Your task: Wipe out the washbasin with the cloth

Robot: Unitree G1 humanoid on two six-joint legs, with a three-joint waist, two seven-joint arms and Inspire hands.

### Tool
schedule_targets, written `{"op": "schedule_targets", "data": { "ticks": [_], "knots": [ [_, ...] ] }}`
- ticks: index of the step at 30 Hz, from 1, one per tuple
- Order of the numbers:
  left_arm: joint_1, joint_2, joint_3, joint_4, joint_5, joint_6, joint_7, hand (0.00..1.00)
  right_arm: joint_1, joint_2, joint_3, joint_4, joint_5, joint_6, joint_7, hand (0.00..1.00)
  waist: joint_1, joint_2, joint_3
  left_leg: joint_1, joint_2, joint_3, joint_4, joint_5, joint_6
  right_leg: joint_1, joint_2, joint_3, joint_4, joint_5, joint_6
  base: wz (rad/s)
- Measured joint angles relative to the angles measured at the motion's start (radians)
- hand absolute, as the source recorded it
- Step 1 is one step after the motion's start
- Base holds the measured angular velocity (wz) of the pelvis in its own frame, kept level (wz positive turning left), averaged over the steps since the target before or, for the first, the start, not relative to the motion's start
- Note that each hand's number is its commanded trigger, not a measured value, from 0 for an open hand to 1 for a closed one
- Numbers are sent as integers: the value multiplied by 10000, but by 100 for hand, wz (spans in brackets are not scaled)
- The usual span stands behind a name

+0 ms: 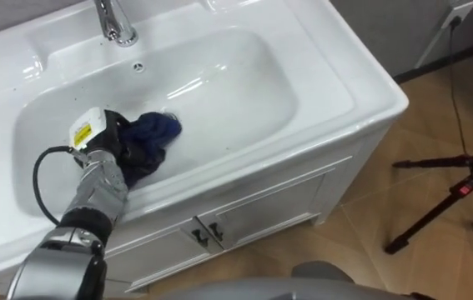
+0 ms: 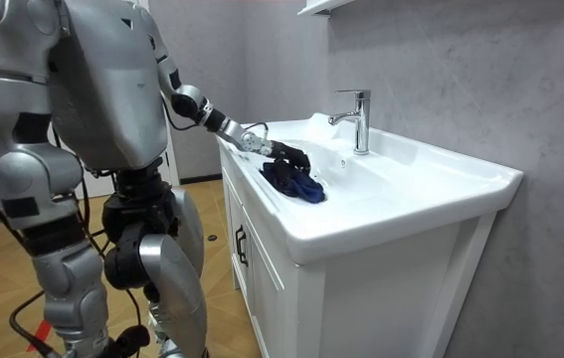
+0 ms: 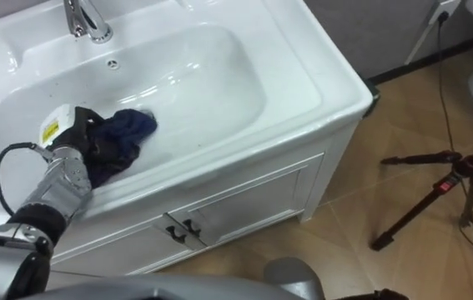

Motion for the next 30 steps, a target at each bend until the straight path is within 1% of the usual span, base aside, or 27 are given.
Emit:
{"op": "schedule_targets", "data": {
  "ticks": [2, 3, 5, 6, 7, 9, 10, 11, 13, 14, 16, 17, 19, 20, 21, 22, 23, 25, 26, 28, 30],
  "knots": [
    [-114, -19, -30, 3, -447, 0, -185, 100, -16, 15, 17, -2, -30, 23, 41, 0, -123, -2, 9, -32, -58, -7, 2, 20, 35, -12, -85, -86, 11, -29, 50, 9],
    [-185, -9, -108, 5, -843, 0, -292, 100, -28, 16, 60, -20, -34, 26, 56, 0, -229, 11, 17, -77, -93, -6, 5, 27, 47, -40, -108, -93, 21, -59, 99, 12],
    [-302, -5, -342, 9, -1432, -2, -410, 100, -52, 15, 110, -26, -105, 61, 102, 0, -247, 44, 48, -92, -119, 35, 7, 20, 59, -60, -110, -119, 22, -65, 137, 4],
    [-341, -18, -415, -35, -1750, -5, -481, 100, -118, 16, 160, -23, -274, 122, 136, 0, -316, 93, 76, -92, -116, 26, 9, -27, 138, -62, -107, -127, 21, -69, 153, 4],
    [-387, -29, -424, -95, -1925, -6, -593, 100, -238, 10, 159, -27, -477, 166, 140, 0, -461, 184, 132, -101, -100, 12, -16, -115, 283, -74, -100, -200, 43, -73, 168, 6],
    [-482, -56, -457, -143, -1978, -15, -816, 100, -407, 9, 173, -34, -820, 176, 153, 0, -622, 272, 174, -127, -127, 1, -129, -136, 314, -119, -130, -211, 77, -59, 197, 2],
    [-510, -21, -598, -276, -2244, -8, -954, 100, -490, 12, 189, -52, -845, 163, 241, 0, -727, 291, 172, -156, -154, 4, -151, -131, 321, -184, -152, -207, 137, -76, 209, 0],
    [-524, -9, -695, -337, -2365, -18, -1015, 100, -505, 12, 195, -80, -842, 149, 274, 0, -755, 291, 173, -165, -169, 5, -158, -130, 324, -217, -164, -202, 176, -97, 217, 0],
    [-569, -42, -1188, -710, -2845, -15, -1280, 100, -516, -23, 363, -156, -832, 112, 349, 0, -853, 302, 170, -182, -191, -7, -126, -125, 329, -225, -198, -264, 168, -130, 224, 7],
    [-579, -75, -1258, -795, -2933, -25, -1360, 100, -528, -23, 378, -160, -840, 110, 350, 0, -880, 306, 167, -196, -195, -7, -126, -125, 329, -228, -208, -287, 166, -138, 229, 11],
    [-713, -290, -1303, -952, -3035, -93, -1659, 100, -721, -20, 381, 8, -849, 65, 429, 0, -1070, 316, 161, -254, -217, -10, -94, -123, 333, -230, -275, -407, 157, -178, 255, 17],
    [-745, -319, -1410, -1022, -3059, -93, -1726, 100, -747, -20, 384, 29, -852, 30, 465, 0, -1112, 316, 161, -263, -228, -10, -93, -120, 338, -224, -297, -442, 159, -192, 263, 17],
    [-741, -339, -1997, -1539, -3102, -121, -2044, 100, -784, -32, 461, 41, -851, -106, 651, 0, -1178, 319, 158, -270, -257, -9, -96, -113, 344, -203, -351, -509, 144, -226, 282, 10],
    [-741, -343, -2141, -1687, -3120, -115, -2140, 100, -789, -37, 525, 37, -850, -112, 691, 0, -1210, 320, 157, -272, -264, -10, -96, -110, 348, -192, -368, -542, 142, -236, 292, 12],
    [-737, -345, -2442, -2015, -3120, -73, -2333, 100, -810, -51, 696, 38, -864, -114, 757, 0, -1252, 329, 152, -270, -279, -19, -92, -108, 352, -168, -383, -560, 139, -253, 310, 10],
    [-735, -354, -2684, -2346, -3122, -17, -2552, 100, -842, -50, 780, 78, -901, -119, 784, 0, -1266, 343, 148, -266, -284, -19, -79, -108, 352, -145, -387, -558, 112, -254, 314, 6],
    [-736, -366, -2776, -2499, -3121, 12, -2653, 100, -856, -44, 796, 98, -945, -121, 790, 0, -1275, 345, 150, -270, -286, -33, -68, -108, 352, -136, -392, -561, 108, -257, 317, 0],
    [-733, -580, -2862, -2908, -3118, 16, -3025, 100, -859, -44, 982, 104, -1151, -101, 786, 0, -1300, 368, 161, -284, -280, -49, 5, -108, 352, -36, -392, -589, 0, -258, 331, 8],
    [-725, -604, -2914, -3053, -3120, 32, -3088, 100, -861, -44, 991, 99, -1160, -106, 789, 0, -1304, 375, 160, -304, -281, -50, 17, -108, 352, -39, -396, -597, -4, -263, 338, 14],
    [-727, -600, -3249, -3714, -3139, 69, -3423, 100, -916, -44, 1164, 91, -1158, -157, 803, 0, -1294, 394, 171, -398, -277, -96, 52, -108, 352, -41, -402, -644, -68, -259, 347, 17],
    [-728, -600, -3382, -3934, -3300, 62, -3598, 100, -957, -46, 1162, 83, -1165, -324, 828, 0, -1296, 397, 173, -403, -260, -122, 60, -108, 352, 31, -398, -719, -165, -233, 345, 12]
  ]
}}
